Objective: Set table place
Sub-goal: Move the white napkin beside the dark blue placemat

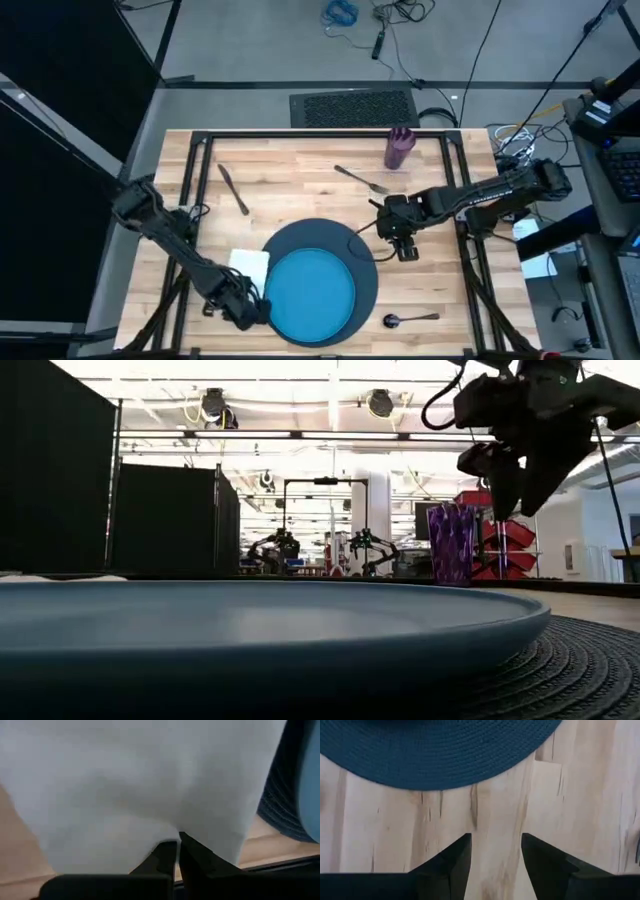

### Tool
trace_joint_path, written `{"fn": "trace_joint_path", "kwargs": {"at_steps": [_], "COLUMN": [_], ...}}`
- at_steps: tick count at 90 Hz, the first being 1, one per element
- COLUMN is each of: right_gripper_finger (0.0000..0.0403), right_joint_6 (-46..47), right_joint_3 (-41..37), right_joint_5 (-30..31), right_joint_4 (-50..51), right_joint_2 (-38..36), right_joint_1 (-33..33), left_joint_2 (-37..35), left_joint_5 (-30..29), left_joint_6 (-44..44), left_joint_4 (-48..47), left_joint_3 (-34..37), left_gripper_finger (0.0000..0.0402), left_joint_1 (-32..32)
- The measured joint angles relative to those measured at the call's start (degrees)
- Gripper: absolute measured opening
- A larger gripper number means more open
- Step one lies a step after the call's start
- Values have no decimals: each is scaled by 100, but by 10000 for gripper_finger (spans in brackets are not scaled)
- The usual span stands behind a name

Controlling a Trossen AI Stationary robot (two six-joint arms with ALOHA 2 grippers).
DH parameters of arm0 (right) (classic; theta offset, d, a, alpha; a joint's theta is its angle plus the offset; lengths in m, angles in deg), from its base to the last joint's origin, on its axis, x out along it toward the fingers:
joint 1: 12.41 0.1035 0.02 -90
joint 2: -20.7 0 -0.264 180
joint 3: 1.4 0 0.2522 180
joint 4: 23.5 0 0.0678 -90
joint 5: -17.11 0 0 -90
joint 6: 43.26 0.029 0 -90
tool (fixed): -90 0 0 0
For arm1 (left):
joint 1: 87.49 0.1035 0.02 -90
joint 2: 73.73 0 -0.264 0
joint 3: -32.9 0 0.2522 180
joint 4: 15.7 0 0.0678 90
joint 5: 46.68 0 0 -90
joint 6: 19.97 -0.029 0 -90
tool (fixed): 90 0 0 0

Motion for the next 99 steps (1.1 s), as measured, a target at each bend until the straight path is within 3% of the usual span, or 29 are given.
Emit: {"fn": "trace_joint_path", "kwargs": {"at_steps": [28, 54, 69, 99], "right_gripper_finger": [160, 160, 160, 160], "right_joint_6": [-233, -367, -437, -506], "right_joint_3": [0, 0, 0, 0], "right_joint_5": [0, 0, 0, 1], "right_joint_4": [4, -2, -33, -234], "right_joint_2": [-2, -2, -2, -2], "right_joint_1": [-13, -13, -13, -26], "left_joint_2": [4, 4, -43, -742], "left_joint_5": [-158, -157, 130, -320], "left_joint_6": [-240, -407, -594, -1304], "left_joint_4": [4, -13, -134, -1216], "left_joint_3": [-281, -376, -376, -376], "left_gripper_finger": [6, 65, 88, 94], "left_joint_1": [85, 149, 218, 267]}}
